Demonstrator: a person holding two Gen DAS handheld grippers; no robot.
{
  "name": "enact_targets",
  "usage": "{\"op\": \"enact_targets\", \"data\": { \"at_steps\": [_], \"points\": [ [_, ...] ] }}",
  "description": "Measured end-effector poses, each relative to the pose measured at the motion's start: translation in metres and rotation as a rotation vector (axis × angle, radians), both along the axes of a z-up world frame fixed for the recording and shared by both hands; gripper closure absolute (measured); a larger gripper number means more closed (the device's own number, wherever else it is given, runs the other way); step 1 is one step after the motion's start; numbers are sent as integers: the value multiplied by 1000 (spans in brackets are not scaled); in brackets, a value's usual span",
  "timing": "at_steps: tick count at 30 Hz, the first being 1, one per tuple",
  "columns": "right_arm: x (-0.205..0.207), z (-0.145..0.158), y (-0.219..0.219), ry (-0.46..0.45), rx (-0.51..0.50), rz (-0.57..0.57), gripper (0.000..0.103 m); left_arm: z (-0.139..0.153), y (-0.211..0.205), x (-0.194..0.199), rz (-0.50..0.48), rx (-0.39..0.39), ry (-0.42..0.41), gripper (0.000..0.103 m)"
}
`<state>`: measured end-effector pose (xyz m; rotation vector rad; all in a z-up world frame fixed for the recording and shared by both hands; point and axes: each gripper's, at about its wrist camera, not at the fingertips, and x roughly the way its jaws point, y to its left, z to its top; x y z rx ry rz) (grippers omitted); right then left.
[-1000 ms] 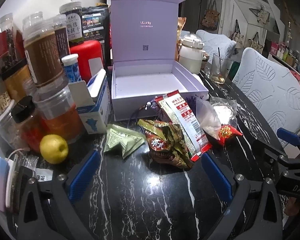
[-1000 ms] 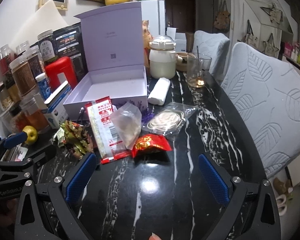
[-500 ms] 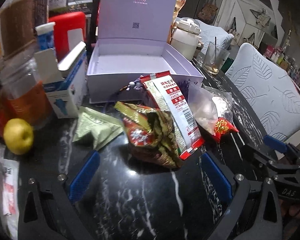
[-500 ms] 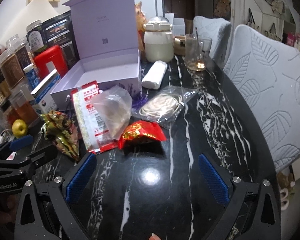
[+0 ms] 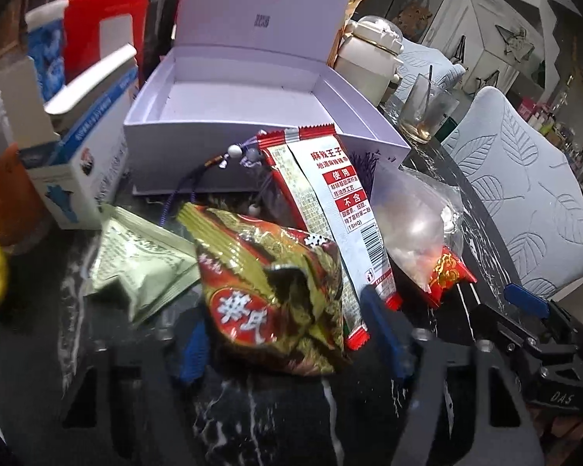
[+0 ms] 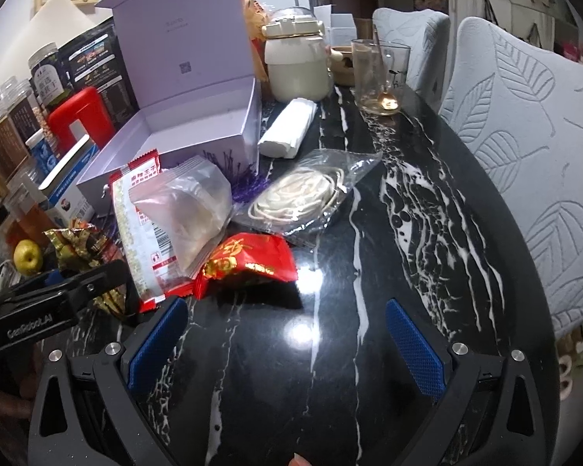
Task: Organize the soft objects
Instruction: 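Grasp the red-and-gold snack bag with the left gripper, then grasp the small clear zip bag with the right gripper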
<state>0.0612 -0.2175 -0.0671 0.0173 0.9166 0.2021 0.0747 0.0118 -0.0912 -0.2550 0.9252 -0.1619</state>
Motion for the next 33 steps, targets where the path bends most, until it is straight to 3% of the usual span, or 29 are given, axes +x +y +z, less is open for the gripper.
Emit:
{"op": "enact_targets", "data": {
  "at_steps": [4, 14, 29, 33],
  "points": [
    [6, -2, 1, 6, 18, 17, 0, 0, -4, 2, -35, 21, -26, 52],
    [10, -12, 7, 69, 53, 37, 0, 15, 4, -18, -66, 35, -69, 54],
    [-2, 4, 53, -42, 0, 105, 0, 42, 50, -51, 41, 58, -135, 54],
    [1, 9, 67, -81, -25, 129, 13, 47, 55, -50, 52, 57, -146, 54]
  ]
}}
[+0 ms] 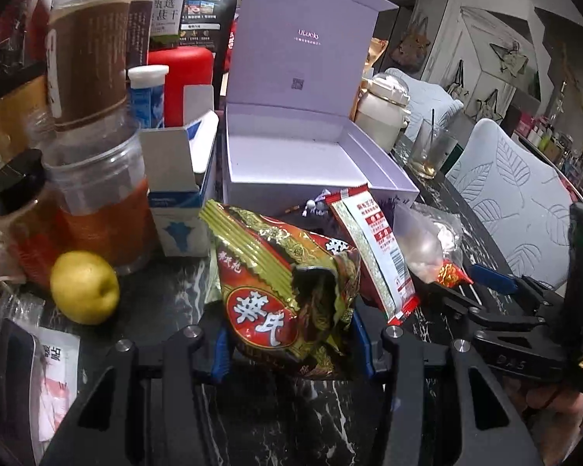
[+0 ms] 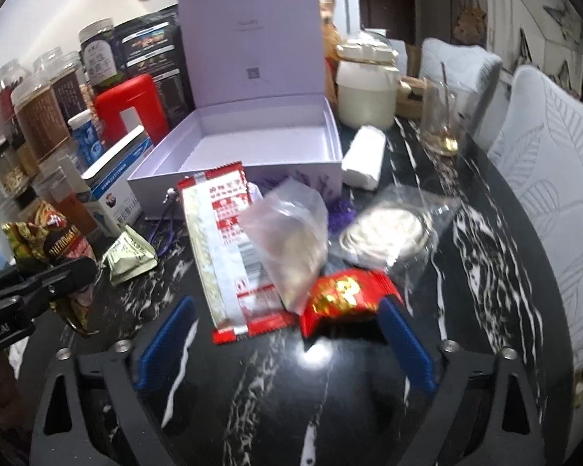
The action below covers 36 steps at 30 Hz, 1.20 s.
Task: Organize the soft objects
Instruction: 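Grasp the small clear zip bag with the right gripper, then lift the snack bag with the left gripper while the right gripper lifts the zip bag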
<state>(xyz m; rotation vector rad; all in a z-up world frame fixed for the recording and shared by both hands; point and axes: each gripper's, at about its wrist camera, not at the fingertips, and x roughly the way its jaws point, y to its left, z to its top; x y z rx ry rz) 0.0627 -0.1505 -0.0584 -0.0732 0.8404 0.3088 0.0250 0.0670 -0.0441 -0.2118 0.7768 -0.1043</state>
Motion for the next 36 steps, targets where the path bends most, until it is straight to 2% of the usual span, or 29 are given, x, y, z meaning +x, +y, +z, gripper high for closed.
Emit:
{"op": "enact_targets", "data": {
  "at_steps": [2, 4, 6, 10, 15, 17, 18, 22, 36],
  "points": [
    [4, 0, 5, -2, -4, 5, 18, 2, 1, 0, -2, -6, -6, 54],
    [11, 1, 8, -9, 0, -4, 29, 3, 2, 2, -1, -5, -6, 54],
    [17, 2, 7, -14, -2, -33, 35, 4, 2, 4, -1, -5, -5, 54],
    [33, 2, 3, -19, 11, -80, 40, 5, 3, 8, 0, -3, -4, 54],
    [48, -8, 8, 41, 40, -46, 43, 5, 4, 15, 2, -2, 3, 54],
    [52, -12, 10, 46, 31, -52, 51, 5, 3, 17, 2, 5, 7, 54],
    [52, -14, 10, 50, 31, -58, 58, 4, 3, 19, 1, 8, 10, 54],
    [50, -15, 7, 40, 58, -56, 67, 3, 2, 21, 0, 10, 19, 54],
    [3, 13, -15, 4, 123, -44, 69, 22, -17, -7, -40, 21, -25, 54]
  ]
}}
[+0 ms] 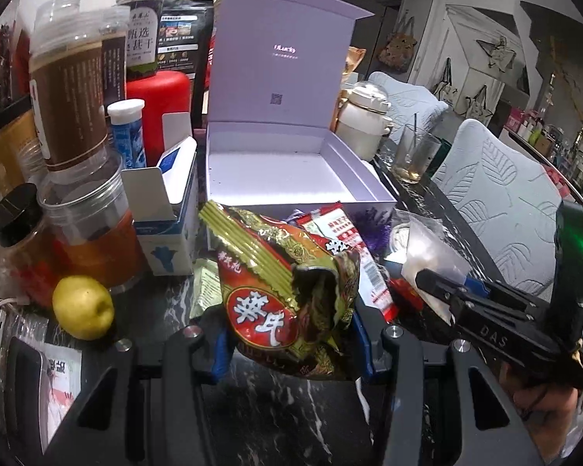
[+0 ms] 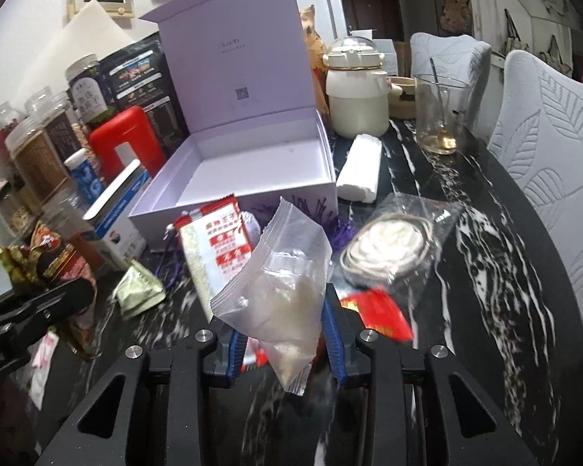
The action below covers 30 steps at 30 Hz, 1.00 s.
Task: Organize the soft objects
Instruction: 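Lift the snack bag with the left gripper while the right gripper lifts the zip bag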
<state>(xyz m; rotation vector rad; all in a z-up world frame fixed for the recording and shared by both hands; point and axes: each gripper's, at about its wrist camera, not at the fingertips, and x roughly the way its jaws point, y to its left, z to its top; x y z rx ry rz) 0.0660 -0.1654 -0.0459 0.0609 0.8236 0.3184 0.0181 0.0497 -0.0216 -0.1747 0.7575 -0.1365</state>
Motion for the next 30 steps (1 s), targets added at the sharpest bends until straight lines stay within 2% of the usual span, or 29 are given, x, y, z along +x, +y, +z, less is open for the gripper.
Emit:
{"op": "enact_targets", "data": {
  "at_steps": [13, 20, 30],
  "points": [
    [-72, 11, -20, -7, 43, 37, 69, 14, -36, -43, -72, 44, -41, 54],
    [-108, 33, -24, -62, 71, 80, 69, 29, -48, -65, -94, 61, -86, 54],
    [-117, 70, -25, -149, 96, 131, 69, 65, -49, -65, -98, 100, -194, 54]
  ]
}}
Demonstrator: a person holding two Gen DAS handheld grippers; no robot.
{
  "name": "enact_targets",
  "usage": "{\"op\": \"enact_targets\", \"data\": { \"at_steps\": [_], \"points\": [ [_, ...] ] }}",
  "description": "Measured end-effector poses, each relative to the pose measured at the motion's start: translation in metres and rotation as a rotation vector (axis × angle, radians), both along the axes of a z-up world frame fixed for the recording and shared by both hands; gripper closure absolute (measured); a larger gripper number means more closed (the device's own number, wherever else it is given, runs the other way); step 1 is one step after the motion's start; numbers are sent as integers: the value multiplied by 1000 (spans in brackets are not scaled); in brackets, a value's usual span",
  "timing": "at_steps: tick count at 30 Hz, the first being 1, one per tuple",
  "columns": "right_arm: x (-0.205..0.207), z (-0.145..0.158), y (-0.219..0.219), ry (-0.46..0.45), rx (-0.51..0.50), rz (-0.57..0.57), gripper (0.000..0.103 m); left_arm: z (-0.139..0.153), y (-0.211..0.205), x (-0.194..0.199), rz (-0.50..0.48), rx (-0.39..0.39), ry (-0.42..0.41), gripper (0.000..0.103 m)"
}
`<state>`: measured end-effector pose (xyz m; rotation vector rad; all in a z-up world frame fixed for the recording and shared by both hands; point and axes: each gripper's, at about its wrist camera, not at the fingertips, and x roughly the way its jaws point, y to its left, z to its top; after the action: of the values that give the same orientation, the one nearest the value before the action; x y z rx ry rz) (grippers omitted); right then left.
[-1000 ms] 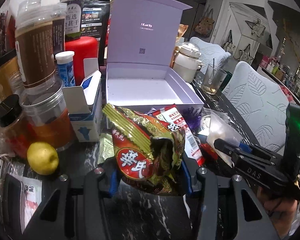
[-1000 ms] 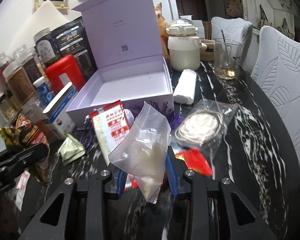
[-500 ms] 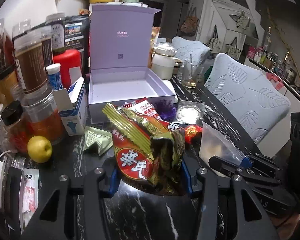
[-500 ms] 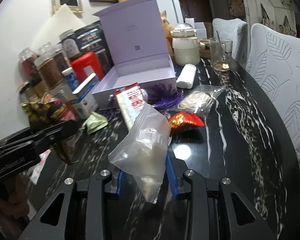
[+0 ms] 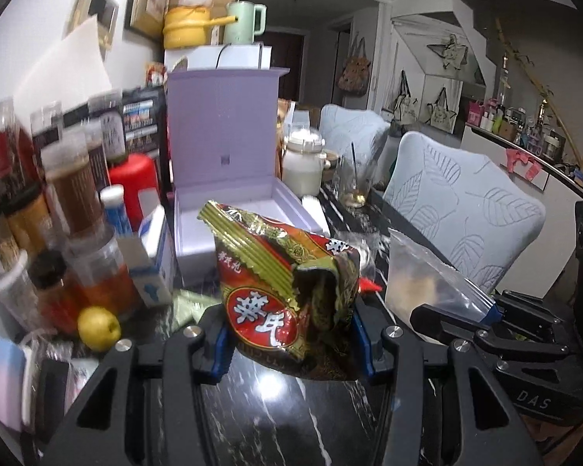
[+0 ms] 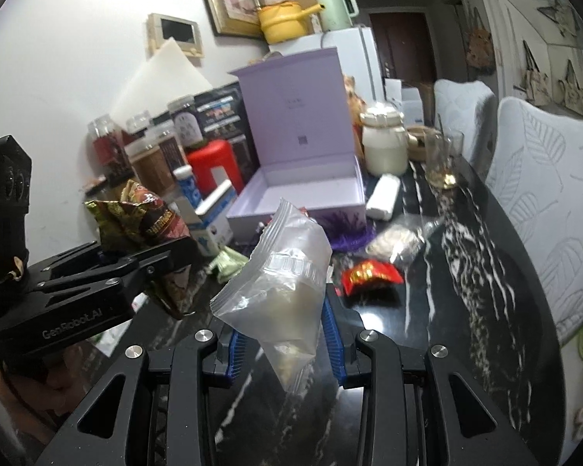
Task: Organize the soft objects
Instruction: 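Lift the snack bag with the left gripper while the right gripper lifts the zip bag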
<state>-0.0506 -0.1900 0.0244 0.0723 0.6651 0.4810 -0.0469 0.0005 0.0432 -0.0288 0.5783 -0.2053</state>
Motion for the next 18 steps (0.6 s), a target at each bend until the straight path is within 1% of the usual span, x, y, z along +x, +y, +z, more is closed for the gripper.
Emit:
{"op": "enact_targets", "data": {
  "at_steps": [5, 10, 18],
  "points": [
    [14, 19, 6, -44, 6, 37, 69, 19, 4, 16, 5, 10, -66, 54],
    [38, 40, 14, -84, 24, 74, 69, 34, 6, 37, 2, 28, -104, 54],
    [85, 65, 19, -129, 58, 100, 69, 57, 9, 83, 6, 40, -160, 54]
  ]
}}
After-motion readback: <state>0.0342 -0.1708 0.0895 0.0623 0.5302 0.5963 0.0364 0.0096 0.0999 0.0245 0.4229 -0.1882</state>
